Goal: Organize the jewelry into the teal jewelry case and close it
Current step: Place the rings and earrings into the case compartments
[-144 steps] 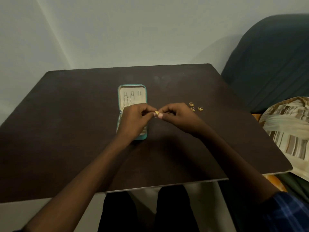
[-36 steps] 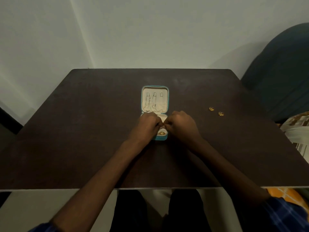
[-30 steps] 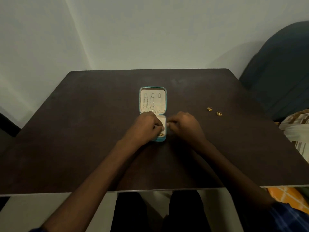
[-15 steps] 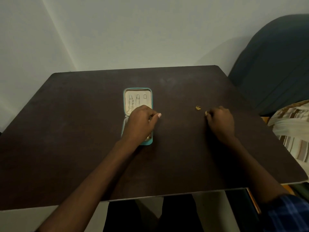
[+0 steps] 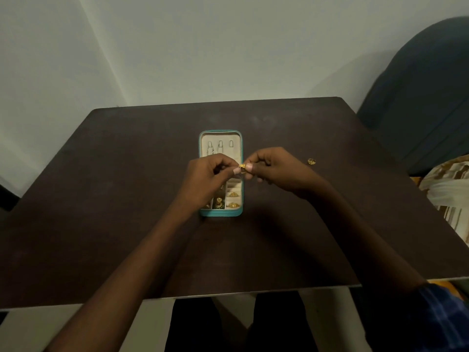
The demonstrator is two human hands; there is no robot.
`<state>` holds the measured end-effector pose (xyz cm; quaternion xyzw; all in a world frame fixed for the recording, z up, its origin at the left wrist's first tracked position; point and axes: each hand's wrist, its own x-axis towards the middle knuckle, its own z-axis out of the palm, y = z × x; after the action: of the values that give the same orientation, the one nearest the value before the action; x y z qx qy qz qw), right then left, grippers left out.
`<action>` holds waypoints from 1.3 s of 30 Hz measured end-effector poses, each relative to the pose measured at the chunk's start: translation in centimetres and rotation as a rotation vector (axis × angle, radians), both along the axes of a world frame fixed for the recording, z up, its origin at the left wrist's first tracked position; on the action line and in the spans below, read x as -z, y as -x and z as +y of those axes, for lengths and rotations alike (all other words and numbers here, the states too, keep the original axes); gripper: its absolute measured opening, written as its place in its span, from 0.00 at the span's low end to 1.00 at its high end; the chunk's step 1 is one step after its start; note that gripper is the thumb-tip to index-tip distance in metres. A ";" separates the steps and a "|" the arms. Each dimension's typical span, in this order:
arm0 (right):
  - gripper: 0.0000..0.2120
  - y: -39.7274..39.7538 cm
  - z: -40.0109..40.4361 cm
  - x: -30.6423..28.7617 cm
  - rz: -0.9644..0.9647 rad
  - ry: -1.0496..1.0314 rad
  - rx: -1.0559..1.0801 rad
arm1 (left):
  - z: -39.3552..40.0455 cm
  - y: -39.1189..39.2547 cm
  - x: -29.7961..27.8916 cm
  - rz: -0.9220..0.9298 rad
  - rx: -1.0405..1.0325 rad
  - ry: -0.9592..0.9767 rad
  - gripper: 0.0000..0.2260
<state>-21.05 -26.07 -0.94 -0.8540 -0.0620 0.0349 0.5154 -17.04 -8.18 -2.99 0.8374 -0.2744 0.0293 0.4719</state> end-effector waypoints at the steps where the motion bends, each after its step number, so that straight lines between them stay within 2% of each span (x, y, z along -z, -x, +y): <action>1: 0.08 -0.2 0.4 0.1 0.000 -0.016 0.011 | 0.2 -0.2 0.1 -0.011 -0.022 -0.006 0.01; 5: 0.06 -1.0 1.7 1.4 -0.084 0.041 0.117 | 0.3 -0.6 0.8 -0.025 -0.130 -0.045 0.03; 8: 0.07 -1.5 2.5 2.9 -0.176 0.315 0.180 | 0.1 -0.8 1.4 -0.004 -0.181 -0.133 0.05; 12: 0.10 -1.9 3.0 5.0 -0.292 0.642 0.160 | 0.1 -1.0 2.3 0.042 -0.137 -0.283 0.06; 17: 0.06 -1.7 2.9 5.9 -0.502 0.870 0.065 | 0.2 -1.0 2.6 0.042 -0.116 -0.367 0.08; 20: 0.06 -1.8 3.1 6.1 -0.492 0.969 0.056 | 0.2 -0.9 2.6 0.002 -0.098 -0.402 0.08; 24: 0.09 -1.7 3.4 5.6 -0.478 1.005 0.033 | 0.0 -1.0 2.5 -0.026 -0.084 -0.474 0.08; 26: 0.12 -1.4 2.9 5.2 -0.456 0.921 0.040 | 0.0 -1.0 2.2 -0.047 -0.073 -0.502 0.08; 28: 0.12 -1.3 1.1 5.0 -0.421 0.802 0.161 | 0.0 -1.1 2.1 -0.061 -0.071 -0.465 0.08; 30: 0.12 -1.4 -2.3 5.2 -0.360 0.745 0.368 | 0.1 -1.1 2.1 -0.077 -0.093 -0.410 0.08; 34: 0.14 -1.3 -8.3 5.9 -0.188 0.805 0.704 | 0.0 -1.2 2.0 -0.114 -0.139 -0.368 0.08; 36: 0.16 -1.5 -9.7 6.4 -0.099 0.825 0.740 | -0.3 -1.2 1.9 -0.125 -0.144 -0.348 0.09; 39: 0.11 -1.7 -10.5 7.0 -0.068 0.831 0.702 | -0.7 -1.2 1.7 -0.138 -0.149 -0.336 0.09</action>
<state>-19.36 -36.59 -7.90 -0.9558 0.2294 -0.1452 0.1128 -15.85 -8.90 -4.70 0.9184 -0.2443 0.0751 0.3019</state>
